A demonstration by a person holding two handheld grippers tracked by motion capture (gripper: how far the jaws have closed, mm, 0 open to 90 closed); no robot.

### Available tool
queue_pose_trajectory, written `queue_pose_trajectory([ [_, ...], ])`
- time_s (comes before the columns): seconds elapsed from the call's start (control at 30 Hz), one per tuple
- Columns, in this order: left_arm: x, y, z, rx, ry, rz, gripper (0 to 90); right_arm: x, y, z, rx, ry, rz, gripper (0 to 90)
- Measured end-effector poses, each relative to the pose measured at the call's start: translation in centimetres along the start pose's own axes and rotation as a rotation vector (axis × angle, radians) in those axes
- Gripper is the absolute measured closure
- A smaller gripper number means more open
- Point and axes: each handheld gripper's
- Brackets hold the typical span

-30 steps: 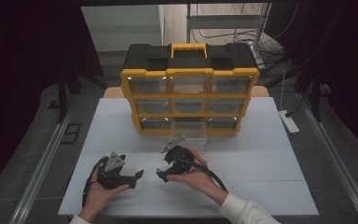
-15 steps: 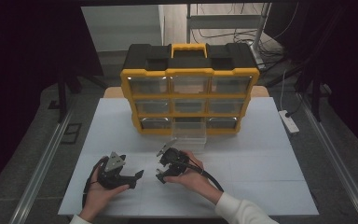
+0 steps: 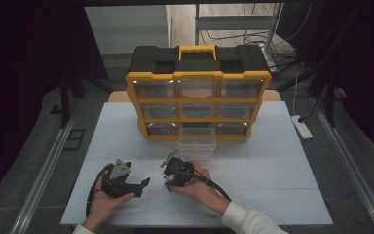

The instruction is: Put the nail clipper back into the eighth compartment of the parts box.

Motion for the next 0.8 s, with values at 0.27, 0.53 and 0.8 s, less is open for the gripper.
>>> queue_pose_trajectory([
  [0.27,0.02,-0.01,-0.01,0.000,0.000,-0.001,9.5,0.25,-0.01,0.27,-0.007,-0.002,0.011,69.2],
  [0.53,0.03,-0.04,0.01,-0.001,0.001,-0.001,9.6,0.36,-0.01,0.07,-0.029,0.007,0.020,78.7],
  [0.8,0.06,-0.04,0.03,0.000,0.001,-0.002,9.6,0.42,-0.02,-0.01,-0.020,0.017,0.017,79.4],
])
Point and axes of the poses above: each handheld gripper's, and its own axes: x roughly backward along the jaws, y roughly out of its top, z roughly to its left, and after that the axes turned 15 degrees about -z, right-handed
